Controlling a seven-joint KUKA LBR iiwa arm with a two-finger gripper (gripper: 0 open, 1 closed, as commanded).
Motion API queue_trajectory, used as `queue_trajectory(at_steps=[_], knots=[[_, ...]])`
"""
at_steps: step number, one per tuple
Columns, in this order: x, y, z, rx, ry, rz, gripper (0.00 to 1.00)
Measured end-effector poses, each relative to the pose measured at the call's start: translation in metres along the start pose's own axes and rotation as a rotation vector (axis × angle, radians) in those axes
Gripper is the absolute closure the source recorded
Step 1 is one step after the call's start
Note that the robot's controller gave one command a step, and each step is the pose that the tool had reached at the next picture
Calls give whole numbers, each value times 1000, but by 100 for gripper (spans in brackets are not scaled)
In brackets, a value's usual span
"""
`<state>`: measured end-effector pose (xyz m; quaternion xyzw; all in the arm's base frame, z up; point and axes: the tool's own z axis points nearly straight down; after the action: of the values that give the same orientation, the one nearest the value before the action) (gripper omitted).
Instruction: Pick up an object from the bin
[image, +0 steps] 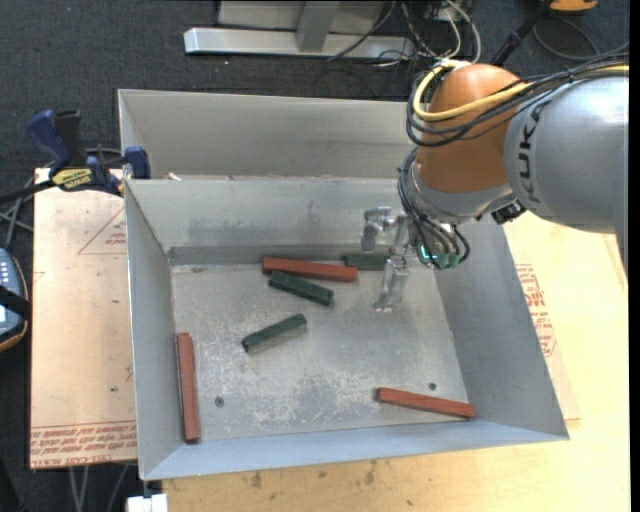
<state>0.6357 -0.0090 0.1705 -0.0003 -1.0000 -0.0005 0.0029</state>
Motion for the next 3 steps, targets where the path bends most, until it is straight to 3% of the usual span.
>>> queue_trajectory(at_steps=[1,2,3], knots=[[-2,0,-5,0,-8,0,0],[-14,34,64,1,-12,-111,0],[-16,53,92,0,-3,-144,0]])
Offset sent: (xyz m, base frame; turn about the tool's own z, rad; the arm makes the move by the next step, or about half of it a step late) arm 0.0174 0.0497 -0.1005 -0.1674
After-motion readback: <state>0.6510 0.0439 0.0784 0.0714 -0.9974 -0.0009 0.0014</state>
